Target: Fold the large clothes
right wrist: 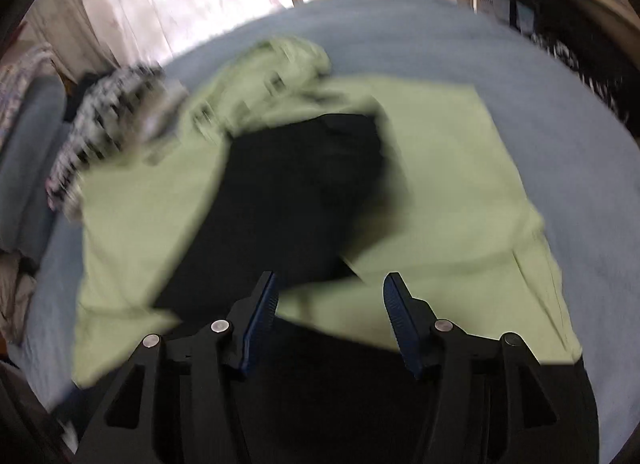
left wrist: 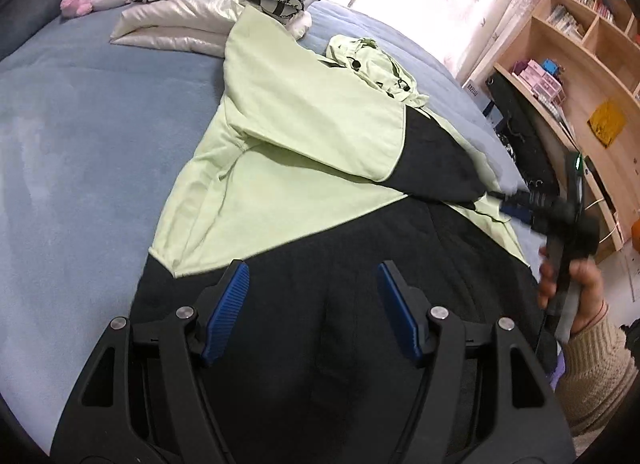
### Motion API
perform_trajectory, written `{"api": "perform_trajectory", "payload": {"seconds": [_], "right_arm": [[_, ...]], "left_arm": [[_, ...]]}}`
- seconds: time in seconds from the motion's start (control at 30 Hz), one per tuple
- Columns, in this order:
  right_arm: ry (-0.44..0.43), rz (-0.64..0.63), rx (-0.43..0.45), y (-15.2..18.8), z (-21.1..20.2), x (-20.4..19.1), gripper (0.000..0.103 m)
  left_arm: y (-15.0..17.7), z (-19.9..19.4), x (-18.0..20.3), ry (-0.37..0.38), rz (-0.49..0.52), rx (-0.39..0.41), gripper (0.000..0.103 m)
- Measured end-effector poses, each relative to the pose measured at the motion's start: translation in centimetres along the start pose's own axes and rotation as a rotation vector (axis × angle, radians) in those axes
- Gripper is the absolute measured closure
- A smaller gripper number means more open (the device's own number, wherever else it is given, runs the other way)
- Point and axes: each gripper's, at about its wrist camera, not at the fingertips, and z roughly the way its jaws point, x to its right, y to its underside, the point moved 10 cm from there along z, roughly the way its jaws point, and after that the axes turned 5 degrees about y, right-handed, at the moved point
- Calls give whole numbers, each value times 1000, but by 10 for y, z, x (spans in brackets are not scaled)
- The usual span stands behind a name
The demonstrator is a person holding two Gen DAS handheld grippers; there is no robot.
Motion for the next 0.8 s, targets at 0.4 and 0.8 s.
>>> {"api": "perform_trajectory", "payload": {"seconds": [0.4,0.8], "right_arm": [[-136,56,39,-76,40,15,40],[-144,87,9,-163,138,7,40]], "left_arm": [[-137,62,-64,-122,-54,-6,39],[-234,160,-120,-129,-98,-76,39]]}}
